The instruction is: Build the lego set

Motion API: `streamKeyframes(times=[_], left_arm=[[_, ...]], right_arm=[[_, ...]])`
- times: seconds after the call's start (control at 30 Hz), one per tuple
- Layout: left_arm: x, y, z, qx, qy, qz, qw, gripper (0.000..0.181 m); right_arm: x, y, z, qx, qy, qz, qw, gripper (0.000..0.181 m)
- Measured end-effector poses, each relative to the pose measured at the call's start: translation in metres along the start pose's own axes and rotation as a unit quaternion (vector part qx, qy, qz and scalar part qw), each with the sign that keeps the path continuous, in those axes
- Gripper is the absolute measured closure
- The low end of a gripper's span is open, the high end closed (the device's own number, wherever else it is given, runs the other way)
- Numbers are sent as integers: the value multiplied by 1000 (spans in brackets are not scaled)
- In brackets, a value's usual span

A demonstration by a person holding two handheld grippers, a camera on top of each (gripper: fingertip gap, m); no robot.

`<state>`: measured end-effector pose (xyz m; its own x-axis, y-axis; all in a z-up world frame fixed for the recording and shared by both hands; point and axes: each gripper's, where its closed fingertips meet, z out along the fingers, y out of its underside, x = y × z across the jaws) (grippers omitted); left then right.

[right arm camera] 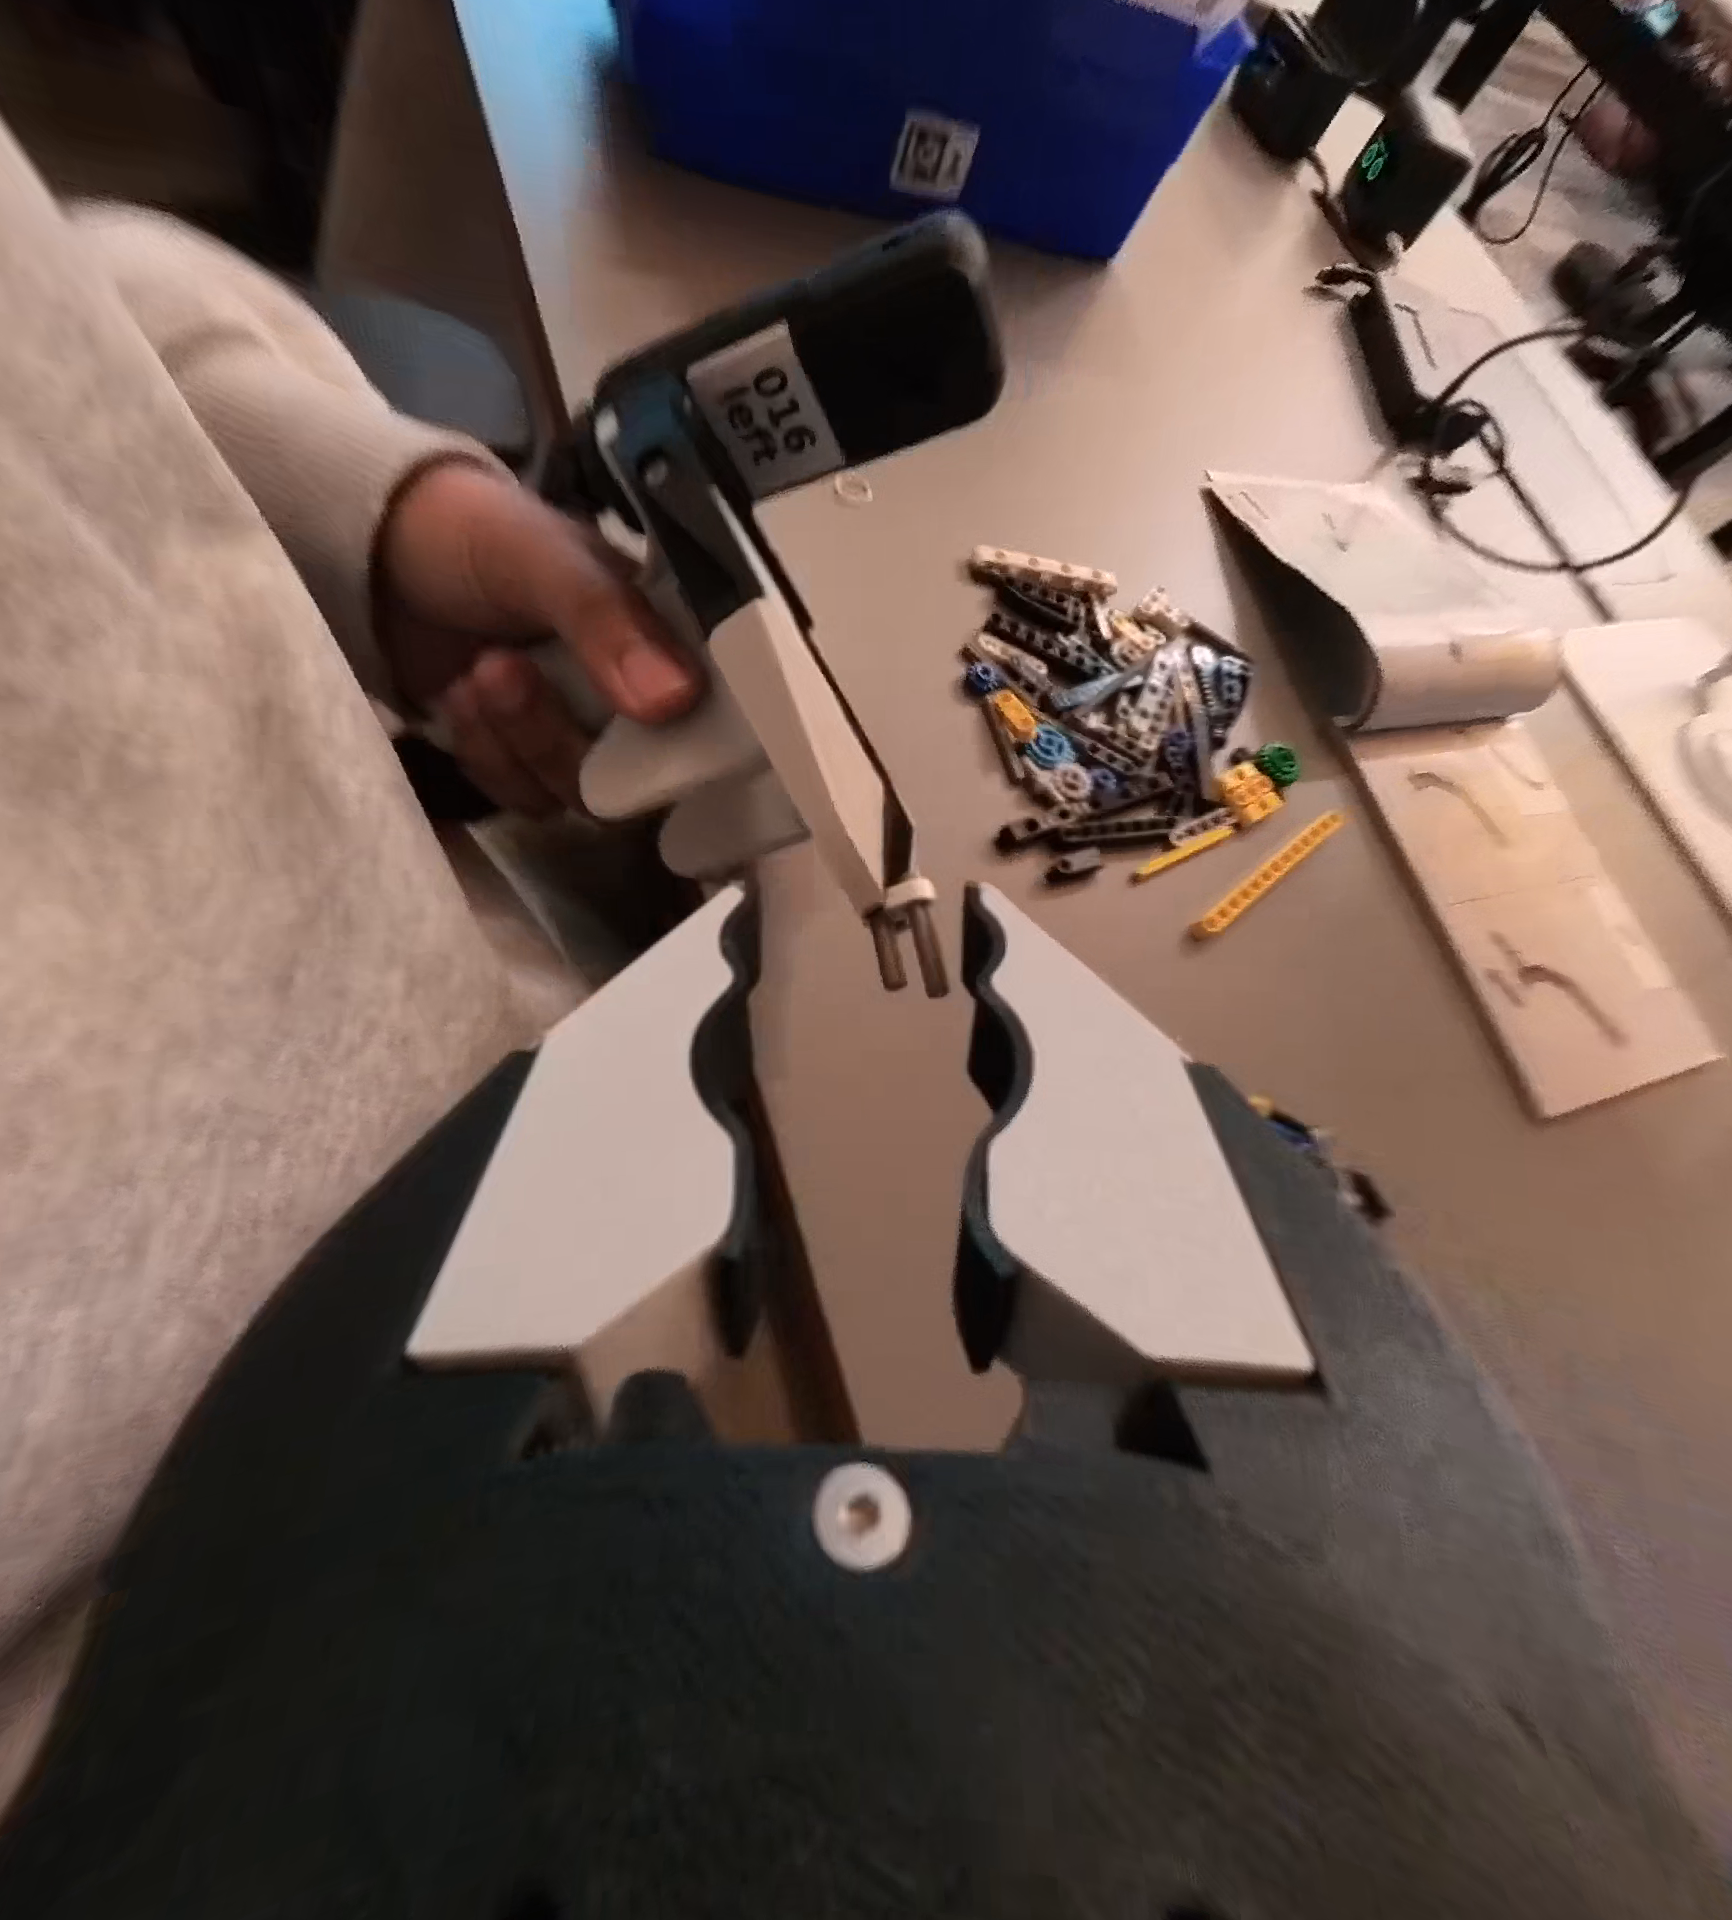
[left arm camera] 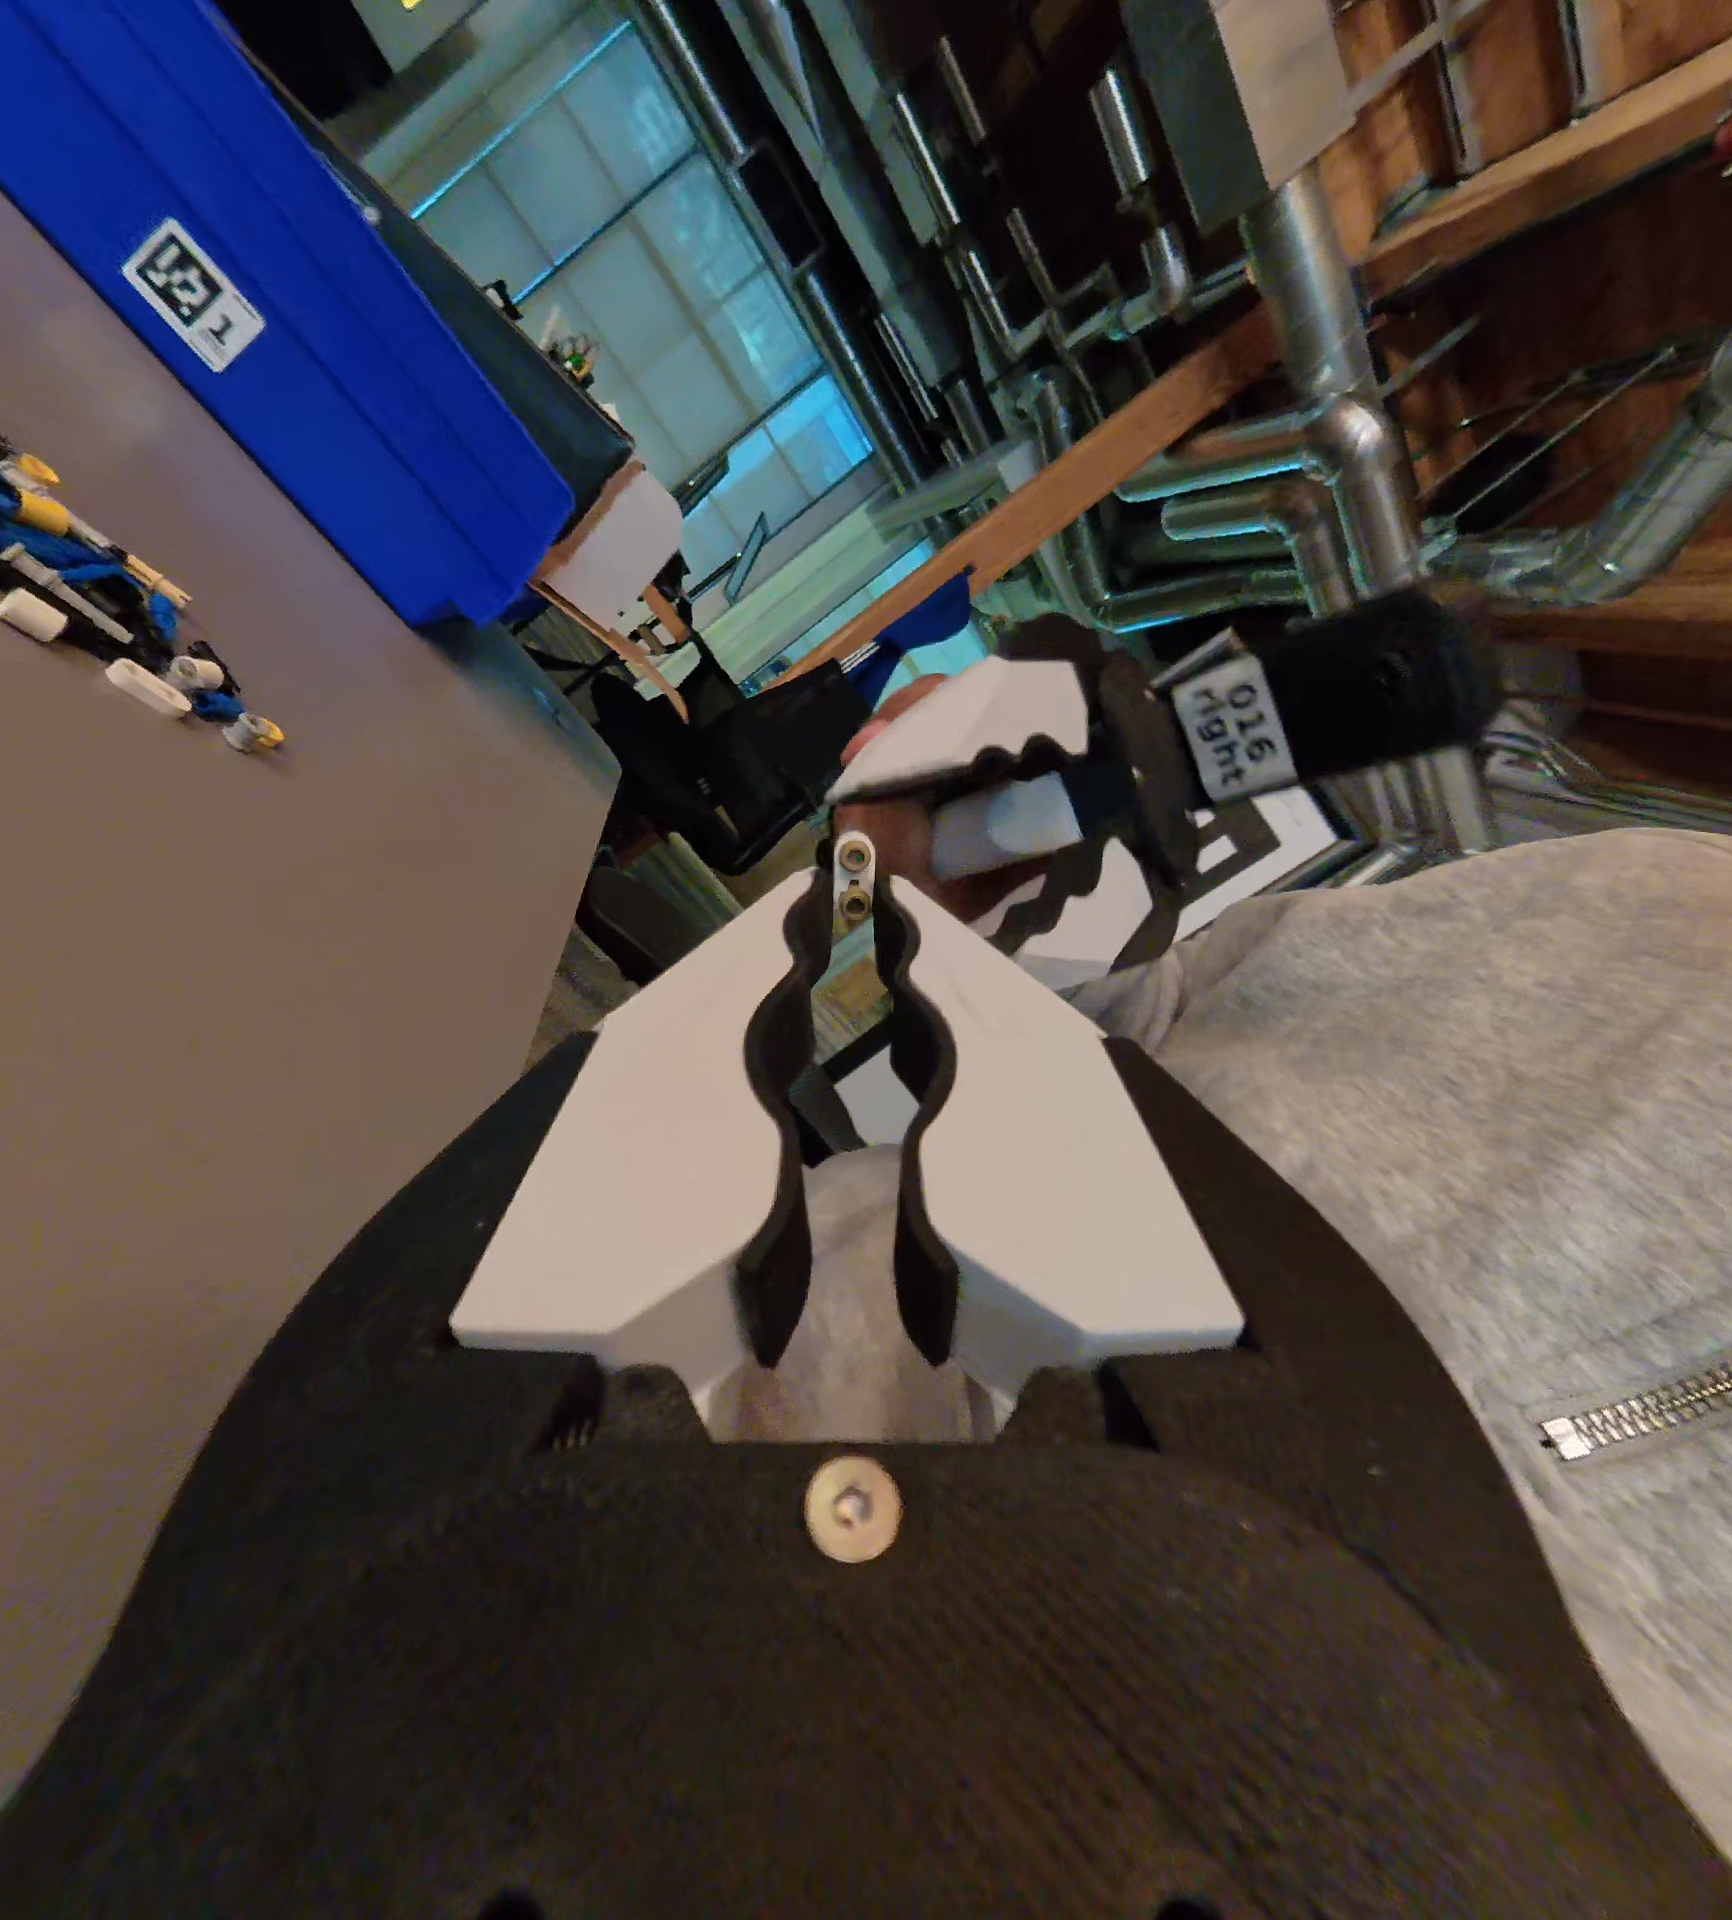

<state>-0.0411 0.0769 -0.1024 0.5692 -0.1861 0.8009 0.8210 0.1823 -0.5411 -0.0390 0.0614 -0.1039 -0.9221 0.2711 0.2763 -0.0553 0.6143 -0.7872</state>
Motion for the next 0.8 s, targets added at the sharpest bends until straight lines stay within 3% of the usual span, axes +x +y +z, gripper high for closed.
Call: streamKeyframes(times=[0.1,0.27,0.43,0.8], left_arm=[[5,-1,-1,1,17,2,1000,176],[18,2,2,-9,46,24,999,176],[20,1,2,-7,45,43,998,176],[18,-1,0,-5,37,42,998,176]], right_arm=[[9,-8,-8,46,-48,134,989,143],[6,-12,-13,85,-181,322,925,151],[-1,-12,-9,94,-211,351,907,164],[3,-12,-8,119,-223,416,874,168]])
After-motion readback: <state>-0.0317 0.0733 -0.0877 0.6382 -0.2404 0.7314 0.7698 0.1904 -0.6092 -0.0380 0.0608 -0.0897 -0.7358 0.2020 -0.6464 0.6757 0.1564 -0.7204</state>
